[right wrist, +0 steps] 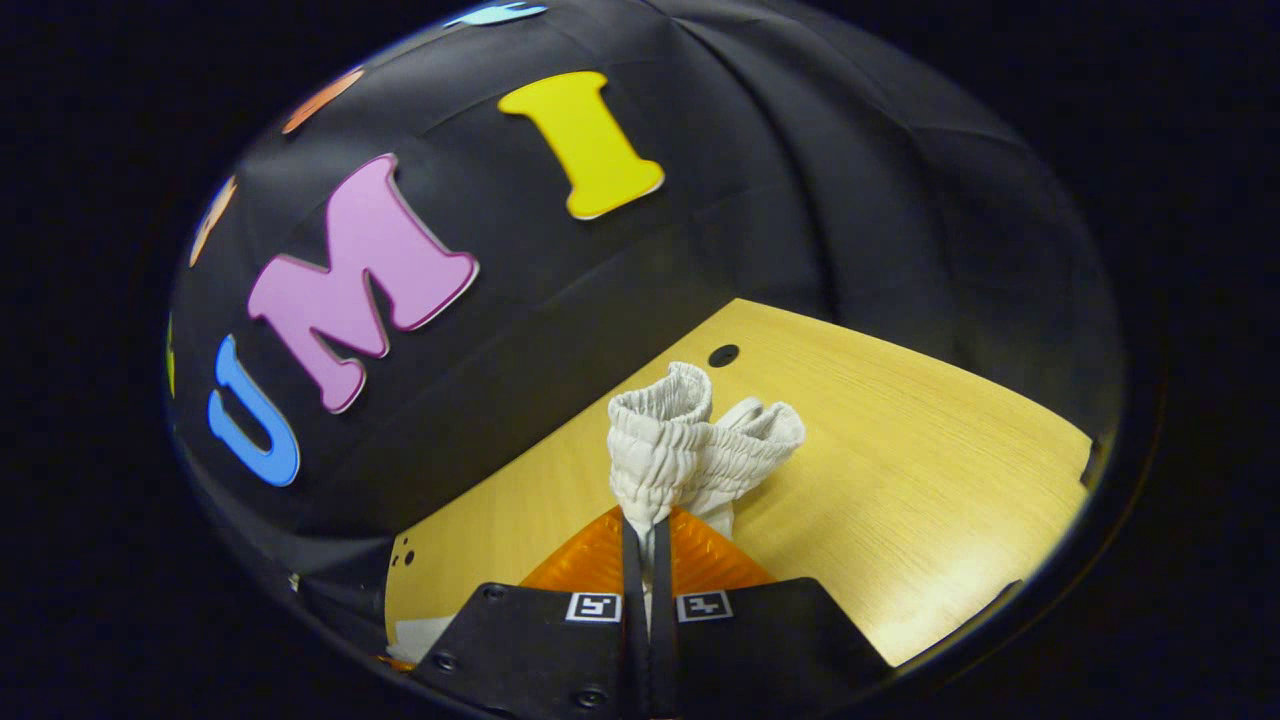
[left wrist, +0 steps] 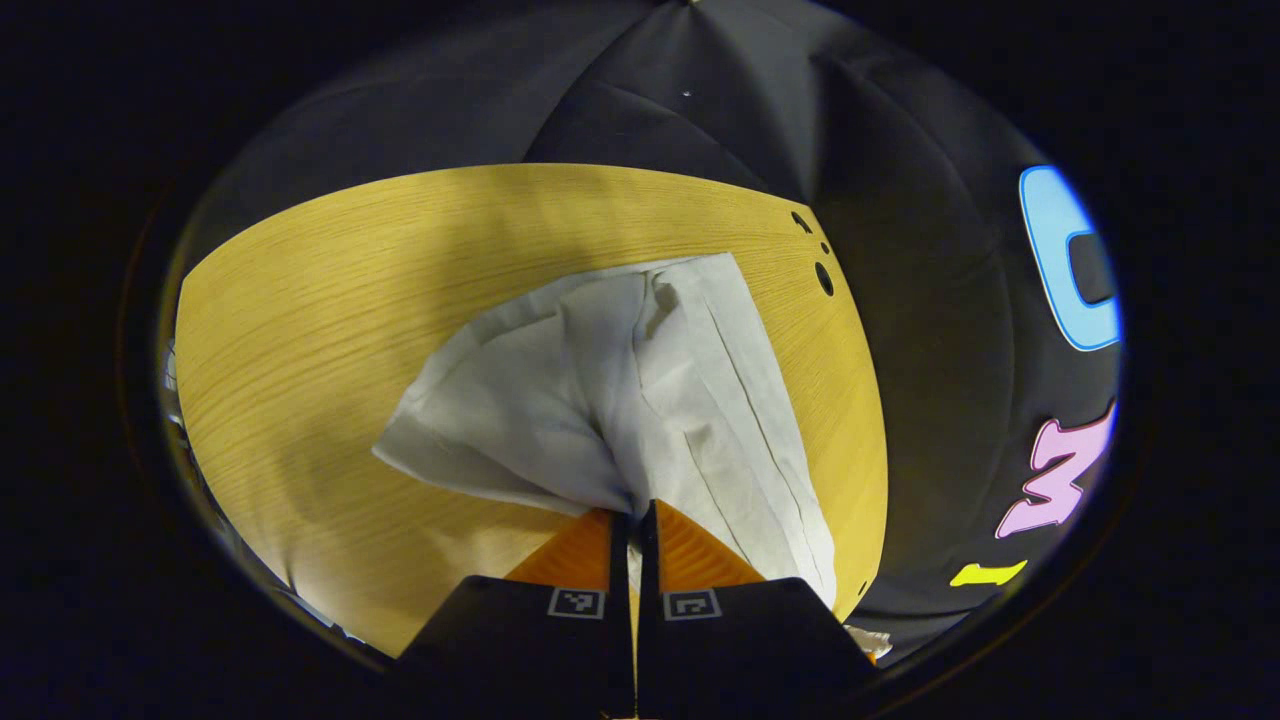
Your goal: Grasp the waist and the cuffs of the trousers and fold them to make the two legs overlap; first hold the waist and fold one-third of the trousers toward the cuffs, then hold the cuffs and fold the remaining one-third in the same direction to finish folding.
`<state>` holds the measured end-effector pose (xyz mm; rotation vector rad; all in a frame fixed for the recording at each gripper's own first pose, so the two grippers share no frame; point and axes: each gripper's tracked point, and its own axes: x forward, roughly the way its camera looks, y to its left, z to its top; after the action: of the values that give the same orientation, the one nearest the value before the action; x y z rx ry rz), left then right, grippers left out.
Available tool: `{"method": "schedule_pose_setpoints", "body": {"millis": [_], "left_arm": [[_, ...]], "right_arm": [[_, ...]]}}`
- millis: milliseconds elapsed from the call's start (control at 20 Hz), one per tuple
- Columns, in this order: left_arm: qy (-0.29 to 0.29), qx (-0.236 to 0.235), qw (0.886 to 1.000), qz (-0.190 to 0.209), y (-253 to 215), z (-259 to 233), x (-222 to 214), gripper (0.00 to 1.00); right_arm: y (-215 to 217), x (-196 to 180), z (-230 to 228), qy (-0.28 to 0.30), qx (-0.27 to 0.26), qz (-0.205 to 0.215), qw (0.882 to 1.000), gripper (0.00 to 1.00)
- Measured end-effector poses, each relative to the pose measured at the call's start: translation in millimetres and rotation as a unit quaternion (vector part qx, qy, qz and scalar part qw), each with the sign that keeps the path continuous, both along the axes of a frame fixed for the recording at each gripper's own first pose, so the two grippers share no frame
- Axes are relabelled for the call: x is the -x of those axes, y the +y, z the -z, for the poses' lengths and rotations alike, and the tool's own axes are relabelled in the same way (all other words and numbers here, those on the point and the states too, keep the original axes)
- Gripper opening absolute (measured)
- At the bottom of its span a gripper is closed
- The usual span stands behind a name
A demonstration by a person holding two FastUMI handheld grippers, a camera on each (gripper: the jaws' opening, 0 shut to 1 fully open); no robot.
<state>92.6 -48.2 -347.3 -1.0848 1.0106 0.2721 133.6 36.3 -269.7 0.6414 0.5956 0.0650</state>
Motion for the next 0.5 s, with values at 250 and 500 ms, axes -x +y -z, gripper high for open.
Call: {"method": "schedule_pose_setpoints", "body": {"millis": [250, 500], "left_arm": [[-0.007, 0.006, 1.0, 0.008, -0.1, 0.5, -2.6, 0.07], [-0.017, 0.017, 1.0, 0.017, -1.1, -0.6, -9.6, 0.07]], "right_arm": [[96.9, 2.5, -2.4, -0.029, 0.038, -0.108, 0.993, 0.05], [159.0, 5.2, 37.4, -0.017, 0.044, -0.186, 0.981, 0.05]]}}
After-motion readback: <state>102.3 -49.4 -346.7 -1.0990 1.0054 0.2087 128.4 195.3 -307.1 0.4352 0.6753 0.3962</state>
